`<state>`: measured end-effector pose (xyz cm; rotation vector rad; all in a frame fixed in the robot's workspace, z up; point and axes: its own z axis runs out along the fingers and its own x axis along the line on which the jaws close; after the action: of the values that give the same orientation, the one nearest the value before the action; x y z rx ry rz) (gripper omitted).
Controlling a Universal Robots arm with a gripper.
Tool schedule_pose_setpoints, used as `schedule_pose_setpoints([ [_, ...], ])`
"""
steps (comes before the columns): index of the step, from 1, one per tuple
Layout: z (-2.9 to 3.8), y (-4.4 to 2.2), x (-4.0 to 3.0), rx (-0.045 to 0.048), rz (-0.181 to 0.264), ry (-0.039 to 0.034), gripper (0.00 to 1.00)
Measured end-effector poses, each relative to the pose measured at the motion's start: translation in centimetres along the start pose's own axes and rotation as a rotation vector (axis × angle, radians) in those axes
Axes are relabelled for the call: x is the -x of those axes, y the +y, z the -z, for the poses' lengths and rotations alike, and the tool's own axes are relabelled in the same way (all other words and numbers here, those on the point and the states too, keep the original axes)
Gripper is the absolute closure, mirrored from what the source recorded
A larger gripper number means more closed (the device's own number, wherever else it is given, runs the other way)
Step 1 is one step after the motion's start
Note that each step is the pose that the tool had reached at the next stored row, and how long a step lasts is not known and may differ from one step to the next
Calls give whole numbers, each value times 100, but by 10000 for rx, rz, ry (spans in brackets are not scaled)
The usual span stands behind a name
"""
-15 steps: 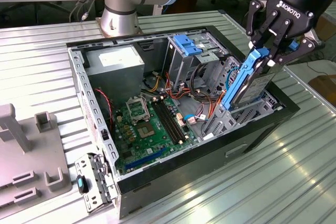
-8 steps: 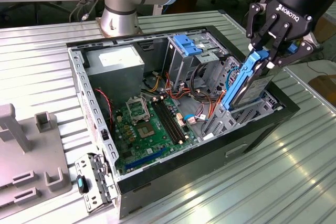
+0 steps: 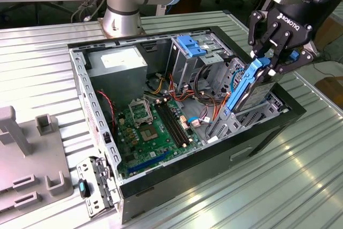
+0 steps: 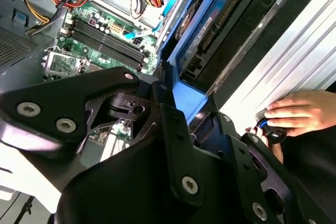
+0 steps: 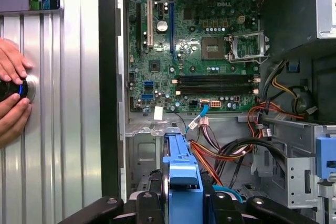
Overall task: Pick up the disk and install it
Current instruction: 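Insert the disk into the insertion slot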
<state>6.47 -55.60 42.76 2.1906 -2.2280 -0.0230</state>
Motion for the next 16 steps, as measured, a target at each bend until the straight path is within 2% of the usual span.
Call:
schedule_pose_setpoints([
  [16, -255, -6, -11, 1, 2, -52, 63],
])
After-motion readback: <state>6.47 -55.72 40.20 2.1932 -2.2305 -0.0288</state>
